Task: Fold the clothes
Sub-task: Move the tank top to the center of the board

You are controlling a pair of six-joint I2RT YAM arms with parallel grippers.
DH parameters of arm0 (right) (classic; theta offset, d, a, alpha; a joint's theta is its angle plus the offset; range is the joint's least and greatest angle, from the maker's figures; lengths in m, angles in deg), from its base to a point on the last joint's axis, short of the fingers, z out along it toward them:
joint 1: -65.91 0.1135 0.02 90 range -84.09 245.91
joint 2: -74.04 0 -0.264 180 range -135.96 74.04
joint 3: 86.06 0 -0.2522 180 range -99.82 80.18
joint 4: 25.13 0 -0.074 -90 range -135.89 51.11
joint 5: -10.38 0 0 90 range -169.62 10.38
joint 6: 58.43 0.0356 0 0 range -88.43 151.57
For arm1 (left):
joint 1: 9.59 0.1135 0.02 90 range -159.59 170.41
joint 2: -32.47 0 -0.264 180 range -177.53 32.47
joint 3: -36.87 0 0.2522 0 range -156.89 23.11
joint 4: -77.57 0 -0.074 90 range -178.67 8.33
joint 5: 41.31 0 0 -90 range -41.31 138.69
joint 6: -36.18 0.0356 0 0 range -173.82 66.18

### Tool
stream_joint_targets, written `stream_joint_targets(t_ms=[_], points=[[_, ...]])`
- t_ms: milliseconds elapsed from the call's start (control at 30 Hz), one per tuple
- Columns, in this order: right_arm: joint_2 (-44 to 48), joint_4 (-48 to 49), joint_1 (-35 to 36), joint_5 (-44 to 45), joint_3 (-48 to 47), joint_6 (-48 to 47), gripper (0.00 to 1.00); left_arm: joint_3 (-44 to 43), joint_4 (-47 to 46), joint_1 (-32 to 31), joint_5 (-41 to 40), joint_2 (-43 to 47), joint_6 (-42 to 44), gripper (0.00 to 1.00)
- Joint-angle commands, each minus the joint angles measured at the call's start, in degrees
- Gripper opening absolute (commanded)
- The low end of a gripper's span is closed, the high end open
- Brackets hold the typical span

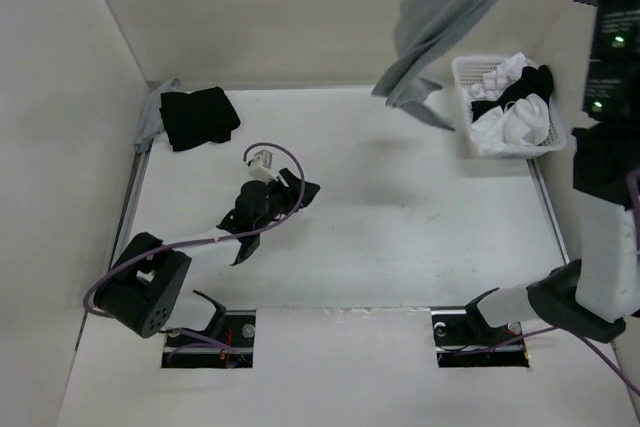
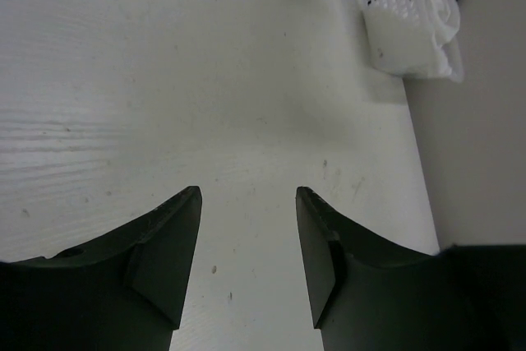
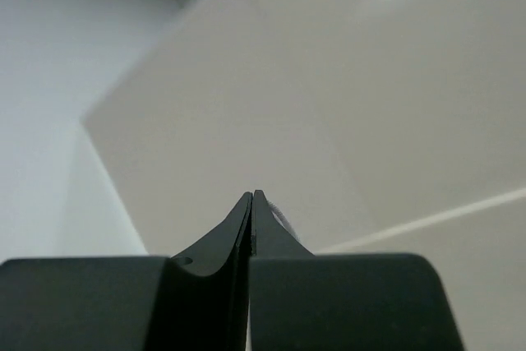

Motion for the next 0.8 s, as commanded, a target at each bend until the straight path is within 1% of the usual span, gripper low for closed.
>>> stream_joint_targets(t_ms=[0,33,67,133,167,267,300,333,367,467,500,533,567,633,700,767], points=[[-0.6,0.4,7.4,4.8,-3.1,-9.3,0.00,2.5,0.1,5.5,1.5,7.3,-5.0,0.48],[0.1,0.5,7.9,5.0,-1.3,-9.4,0.00,3.0,0.7,6.8,2.0,8.3,-5.8,0.48],[1.4,1.1,8.3,4.9,2.4,-8.9,0.00,3.7,1.2,8.1,2.7,9.5,-6.6,0.48],[5.6,4.0,8.0,3.9,16.5,-5.7,0.00,5.7,1.6,10.8,4.3,11.4,-8.2,0.48],[6.4,4.7,7.9,3.7,19.6,-4.9,0.00,6.5,1.6,11.8,4.9,12.0,-8.7,0.48],[12.6,11.7,5.7,2.7,44.3,2.4,0.00,9.7,1.7,16.1,7.0,13.8,-10.6,0.49],[13.7,13.5,4.8,1.8,51.3,5.4,0.00,10.9,1.7,17.4,7.9,14.1,-10.9,0.50],[14.2,14.7,4.2,1.3,55.4,7.3,0.00,11.6,1.5,17.9,8.6,14.2,-10.9,0.50],[14.5,16.5,2.6,-0.2,62.4,11.2,0.00,11.9,1.7,18.2,9.4,13.7,-10.9,0.50],[13.2,18.5,0.2,-2.6,71.5,17.1,0.00,12.5,1.9,17.9,11.4,11.3,-10.1,0.47],[11.3,19.5,-1.2,-3.8,74.6,18.7,0.00,11.9,2.0,16.1,13.3,10.4,-7.8,0.44],[10.2,19.7,-2.0,-4.1,75.3,18.8,0.00,11.2,3.0,13.4,14.2,10.3,-6.2,0.42],[9.2,19.7,-2.6,-4.3,75.5,18.6,0.00,10.6,4.2,11.6,14.5,10.4,-5.3,0.41],[7.3,19.7,-4.4,-4.2,74.7,18.2,0.00,8.2,8.9,5.1,13.9,10.6,-1.7,0.39],[5.7,19.1,-6.0,-4.2,73.2,18.2,0.00,6.0,12.6,-1.6,11.7,10.7,2.0,0.38],[4.4,18.8,-7.5,-4.0,71.5,18.2,0.00,3.2,16.6,-9.0,8.0,10.5,5.0,0.40]])
